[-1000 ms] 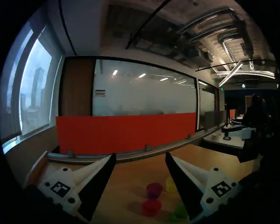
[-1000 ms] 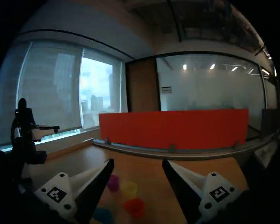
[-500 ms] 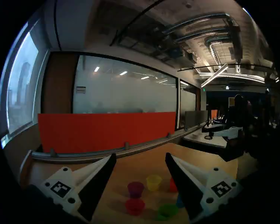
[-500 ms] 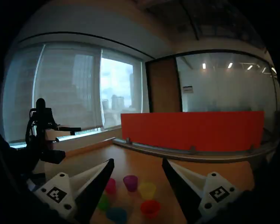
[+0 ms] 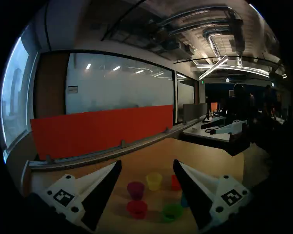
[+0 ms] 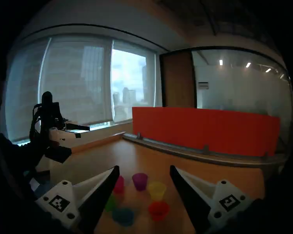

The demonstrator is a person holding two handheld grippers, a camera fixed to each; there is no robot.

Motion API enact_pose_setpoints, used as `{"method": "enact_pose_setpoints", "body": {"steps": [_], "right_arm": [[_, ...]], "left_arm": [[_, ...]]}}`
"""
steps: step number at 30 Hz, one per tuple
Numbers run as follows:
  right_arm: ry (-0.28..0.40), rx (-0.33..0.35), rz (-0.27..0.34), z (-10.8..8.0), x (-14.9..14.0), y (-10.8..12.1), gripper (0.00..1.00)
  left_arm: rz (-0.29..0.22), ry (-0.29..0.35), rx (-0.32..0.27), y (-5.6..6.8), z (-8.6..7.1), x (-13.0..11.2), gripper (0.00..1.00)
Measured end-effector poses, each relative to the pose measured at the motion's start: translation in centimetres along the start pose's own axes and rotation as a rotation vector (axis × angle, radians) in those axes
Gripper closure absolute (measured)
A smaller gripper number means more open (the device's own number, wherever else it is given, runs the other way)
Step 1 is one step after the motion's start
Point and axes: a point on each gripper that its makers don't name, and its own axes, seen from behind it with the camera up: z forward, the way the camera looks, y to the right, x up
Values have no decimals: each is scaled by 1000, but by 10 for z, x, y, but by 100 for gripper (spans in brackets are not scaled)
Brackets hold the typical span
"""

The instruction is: Pour water

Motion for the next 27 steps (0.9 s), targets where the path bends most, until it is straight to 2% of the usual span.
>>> {"method": "enact_pose_setpoints", "body": {"steps": [8, 17, 27], "right_arm": [[-65, 13, -19, -3, -14, -2, 0], [-117, 27, -31, -4, -29, -6, 0], [-168, 34, -54, -6, -54, -10, 0]], "left_arm": [[20, -32, -35, 8, 1, -13, 2], [35, -75, -87, 21, 4, -28, 2], [41, -140, -123, 33, 3, -62, 2]]}}
